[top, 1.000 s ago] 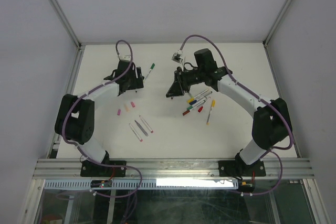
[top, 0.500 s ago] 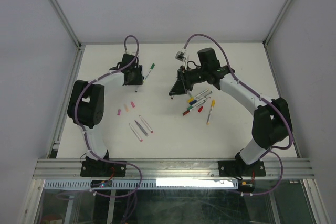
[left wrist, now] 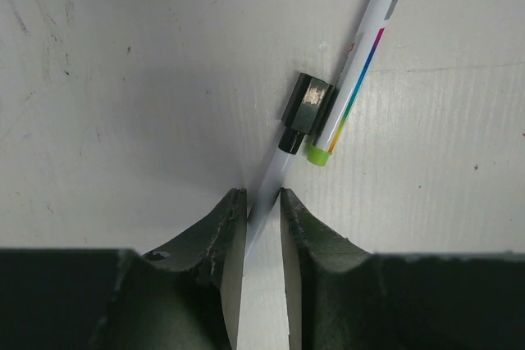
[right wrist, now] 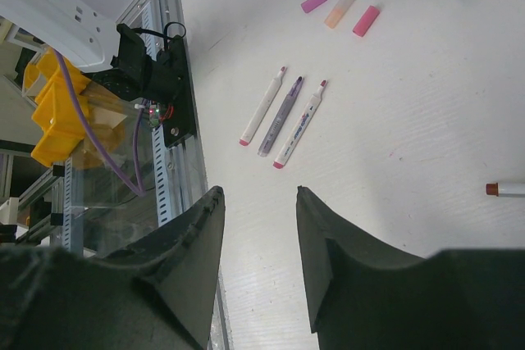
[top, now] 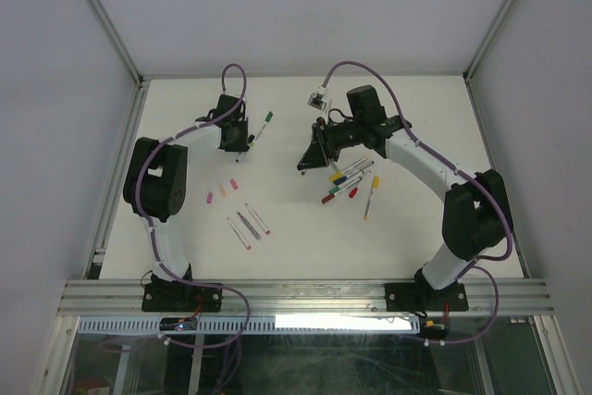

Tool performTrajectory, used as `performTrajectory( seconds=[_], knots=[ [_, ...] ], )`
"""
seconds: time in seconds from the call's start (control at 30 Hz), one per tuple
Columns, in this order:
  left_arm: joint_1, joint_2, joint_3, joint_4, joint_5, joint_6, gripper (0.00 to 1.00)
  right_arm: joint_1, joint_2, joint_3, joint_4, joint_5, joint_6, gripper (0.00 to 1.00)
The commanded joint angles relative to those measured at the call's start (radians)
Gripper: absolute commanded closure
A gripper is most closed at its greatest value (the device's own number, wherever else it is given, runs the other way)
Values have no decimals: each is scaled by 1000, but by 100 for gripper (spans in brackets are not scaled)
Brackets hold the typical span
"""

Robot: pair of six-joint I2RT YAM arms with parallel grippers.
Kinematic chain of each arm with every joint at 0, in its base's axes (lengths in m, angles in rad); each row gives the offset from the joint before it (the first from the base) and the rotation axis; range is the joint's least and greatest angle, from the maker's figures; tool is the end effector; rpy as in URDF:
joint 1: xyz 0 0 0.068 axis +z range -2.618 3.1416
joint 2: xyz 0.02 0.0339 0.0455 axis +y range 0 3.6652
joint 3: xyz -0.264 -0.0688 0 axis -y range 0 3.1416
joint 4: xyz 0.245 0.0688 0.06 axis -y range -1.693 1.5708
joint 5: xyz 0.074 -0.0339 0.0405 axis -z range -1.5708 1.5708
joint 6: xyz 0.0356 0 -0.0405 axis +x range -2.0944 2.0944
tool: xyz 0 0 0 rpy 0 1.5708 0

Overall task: Open the pen caps
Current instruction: Pick up the pen from the center of the board.

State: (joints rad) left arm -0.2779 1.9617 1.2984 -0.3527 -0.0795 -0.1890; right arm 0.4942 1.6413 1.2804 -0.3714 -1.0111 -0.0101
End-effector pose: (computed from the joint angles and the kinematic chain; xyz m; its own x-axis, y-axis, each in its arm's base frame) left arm 0.3934 -0.1093 0.1609 -0.8467 0.0468 -0.5301 0.0755 0.9966 -0.0327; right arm 0.3009 0.1964 0.2844 -0.5804 -0.3188 -0.7493 -0.8125 0.1653 0.5590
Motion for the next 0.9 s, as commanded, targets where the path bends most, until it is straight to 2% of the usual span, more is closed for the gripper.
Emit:
performTrajectory(
  seconds=[0.0, 0.2, 0.3, 0.47, 0.87],
  knots=[
    [0, -3, 27, -5, -17, 13, 79, -2, -14, 39, 12, -28, -15, 57],
    [0, -43, 16, -12, -58, 7, 83, -3, -13, 33, 20, -38, -5, 57],
    [0, -61, 8, -12, -69, 2, 76, -3, -15, 32, 23, -41, 0, 57],
    [-1, -48, 4, -19, -74, -7, 73, -3, -17, 29, 30, -47, 6, 57],
    [-1, -4, 21, -47, -58, -6, 79, -2, -17, 27, 35, -56, 12, 57]
  ],
)
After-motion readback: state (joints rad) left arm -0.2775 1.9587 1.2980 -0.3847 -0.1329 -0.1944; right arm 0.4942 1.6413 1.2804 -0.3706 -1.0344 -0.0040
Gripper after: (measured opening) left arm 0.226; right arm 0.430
